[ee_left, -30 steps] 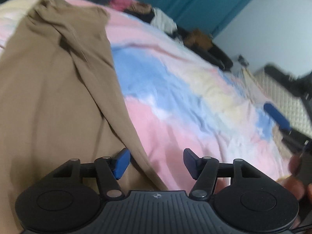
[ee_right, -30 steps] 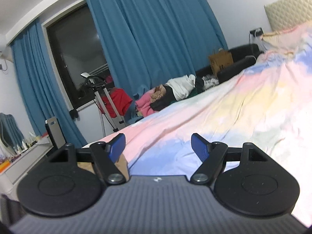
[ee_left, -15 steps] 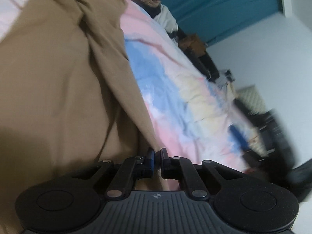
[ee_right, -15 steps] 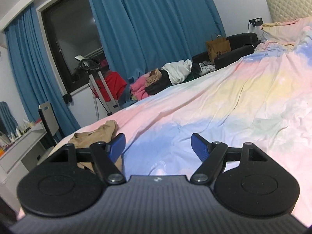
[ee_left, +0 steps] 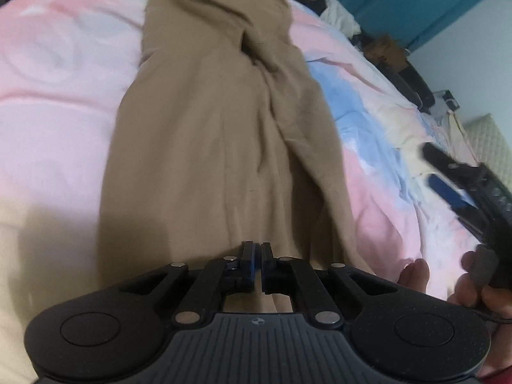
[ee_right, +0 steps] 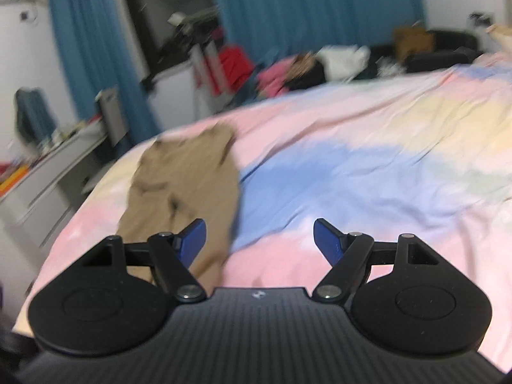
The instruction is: Fold clothes
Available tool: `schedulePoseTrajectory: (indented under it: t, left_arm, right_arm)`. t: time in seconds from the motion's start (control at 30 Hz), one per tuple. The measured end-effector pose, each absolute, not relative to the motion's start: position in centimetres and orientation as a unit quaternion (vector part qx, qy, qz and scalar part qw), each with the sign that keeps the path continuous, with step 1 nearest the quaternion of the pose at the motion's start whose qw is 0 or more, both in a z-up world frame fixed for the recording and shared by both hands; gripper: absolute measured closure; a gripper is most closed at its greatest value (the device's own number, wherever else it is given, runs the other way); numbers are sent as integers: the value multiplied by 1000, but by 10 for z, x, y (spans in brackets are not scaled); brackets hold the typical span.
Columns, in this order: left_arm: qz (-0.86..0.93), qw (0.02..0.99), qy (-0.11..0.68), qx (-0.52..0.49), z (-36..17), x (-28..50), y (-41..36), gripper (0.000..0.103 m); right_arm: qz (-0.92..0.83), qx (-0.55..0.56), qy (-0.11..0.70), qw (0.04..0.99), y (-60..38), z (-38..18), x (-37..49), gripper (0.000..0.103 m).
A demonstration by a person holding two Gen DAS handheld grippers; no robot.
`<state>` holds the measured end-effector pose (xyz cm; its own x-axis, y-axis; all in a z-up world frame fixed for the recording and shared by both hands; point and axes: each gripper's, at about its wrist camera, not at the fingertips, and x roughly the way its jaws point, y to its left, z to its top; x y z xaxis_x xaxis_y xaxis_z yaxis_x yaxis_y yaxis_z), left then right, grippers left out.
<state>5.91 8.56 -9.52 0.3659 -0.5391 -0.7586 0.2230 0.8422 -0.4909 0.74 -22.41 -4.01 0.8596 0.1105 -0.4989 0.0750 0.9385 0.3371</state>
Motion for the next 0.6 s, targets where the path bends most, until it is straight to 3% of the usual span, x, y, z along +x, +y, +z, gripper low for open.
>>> schedulePoseTrajectory:
  t: [0.1, 0.17, 0.23, 0.43, 0.5, 0.57, 0.6]
  left_arm:
    - [-252, 820, 486, -169, -87, 53, 83, 81]
    - [-264, 818, 476, -183, -85, 51, 78, 59]
    - [-285, 802, 477, -219, -89, 48, 74, 48]
    - [-300, 755, 506, -289, -110, 52, 43, 35]
    - [-295, 754, 512, -286, -120, 55, 31, 44]
    - [-297, 752, 516, -281, -118, 54, 40, 101]
    - [-298, 751, 519, -279, -117, 53, 45, 98]
  right_arm:
    - [18, 225, 284, 932, -227, -47, 8, 28]
    - [4, 250, 284, 926, -231, -49, 5, 28]
    - [-10, 254, 273, 928, -234, -45, -2, 28]
    - [-52, 231, 207, 949, -237, -28, -25, 28]
    - [-59, 230, 201, 950, -239, -26, -26, 28]
    - [-61, 234, 206, 948, -240, -27, -25, 28]
    - [-62, 235, 210, 947, -241, -28, -24, 28]
